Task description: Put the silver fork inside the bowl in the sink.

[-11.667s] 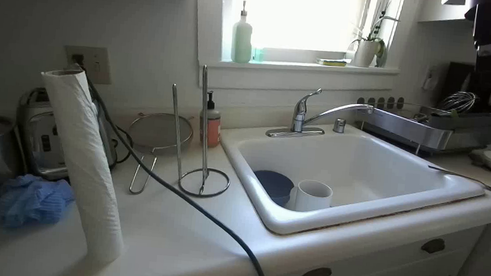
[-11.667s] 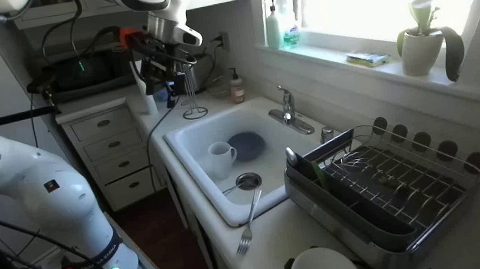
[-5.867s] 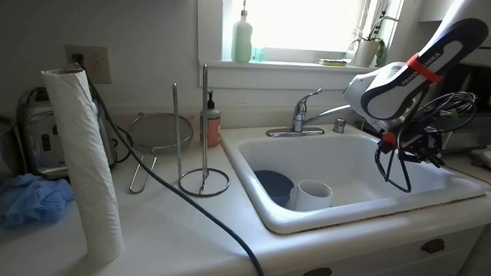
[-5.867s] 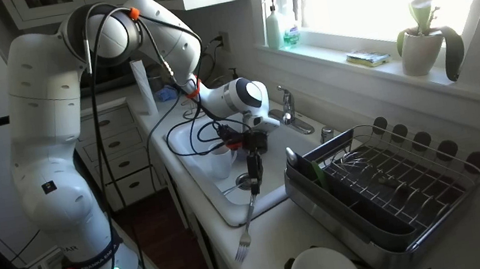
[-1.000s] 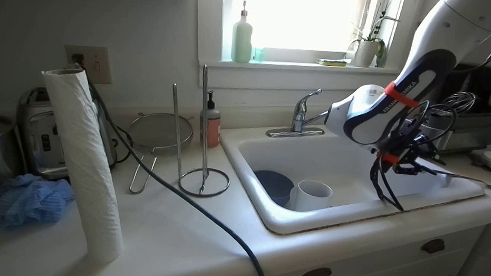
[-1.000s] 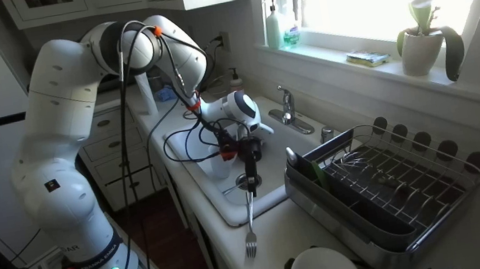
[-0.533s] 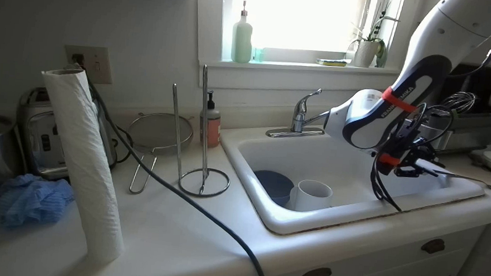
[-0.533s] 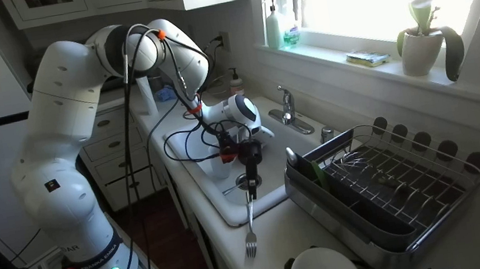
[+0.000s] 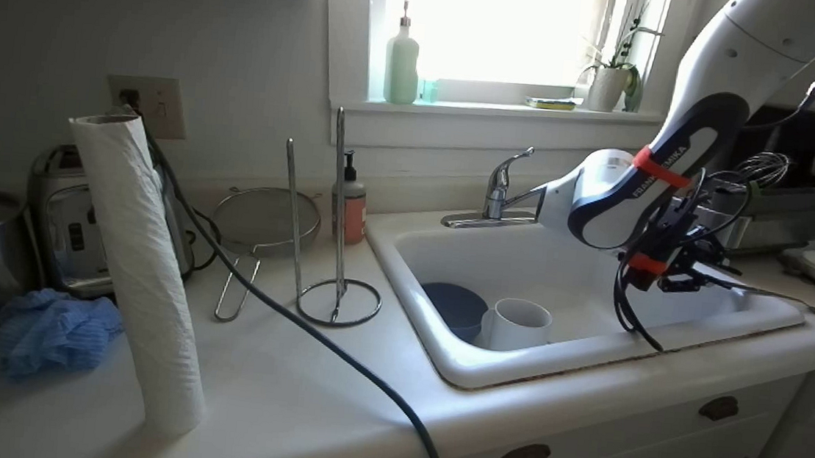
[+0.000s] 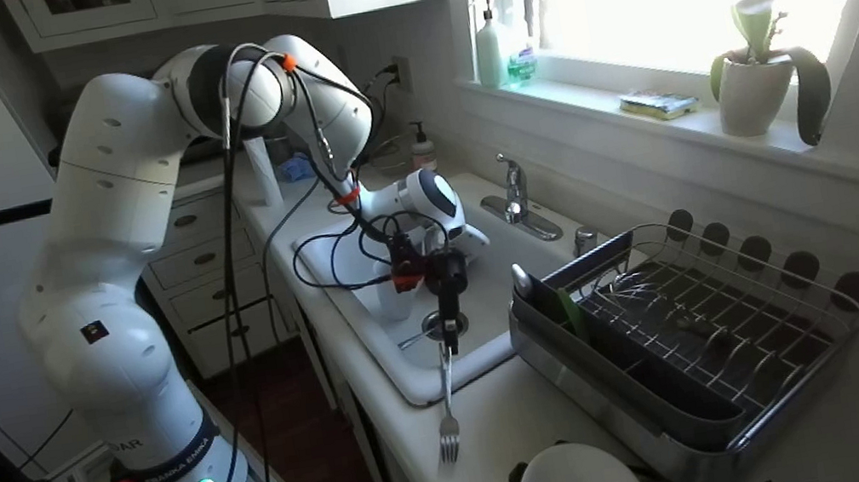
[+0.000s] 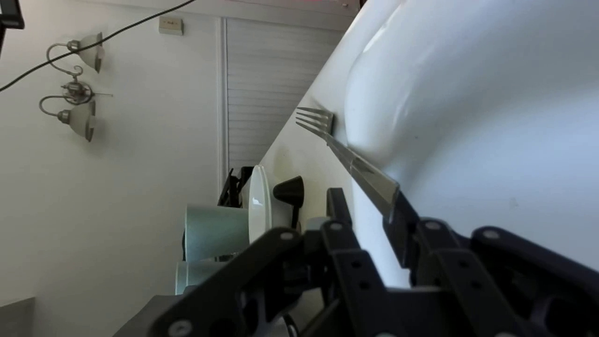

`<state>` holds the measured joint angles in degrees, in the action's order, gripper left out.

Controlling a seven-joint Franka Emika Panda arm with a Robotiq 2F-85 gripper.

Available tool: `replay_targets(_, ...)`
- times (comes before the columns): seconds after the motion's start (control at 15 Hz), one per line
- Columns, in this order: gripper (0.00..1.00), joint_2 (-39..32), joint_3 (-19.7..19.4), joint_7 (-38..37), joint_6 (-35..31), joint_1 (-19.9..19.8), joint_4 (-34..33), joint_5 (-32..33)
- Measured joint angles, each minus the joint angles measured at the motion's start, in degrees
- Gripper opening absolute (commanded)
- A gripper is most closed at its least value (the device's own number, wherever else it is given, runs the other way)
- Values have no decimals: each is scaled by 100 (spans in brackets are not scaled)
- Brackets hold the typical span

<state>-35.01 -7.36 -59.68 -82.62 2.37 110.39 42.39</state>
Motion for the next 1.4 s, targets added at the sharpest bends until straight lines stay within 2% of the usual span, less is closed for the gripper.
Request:
replay_targets(0.8,34,-95,69,172,59,25,1,4)
replay_targets(0.93,32,-131,73,209,96,26,1,4)
replay_targets(1.0,25,-149,77,221,133,27,1,4)
replay_targets(1.07,8,-166,84,234,170,28,1,4)
replay_targets(1.2,0,-189,99,251,229,32,1,4)
replay_targets(1.4,0,-191,107,253,263,46,0,9)
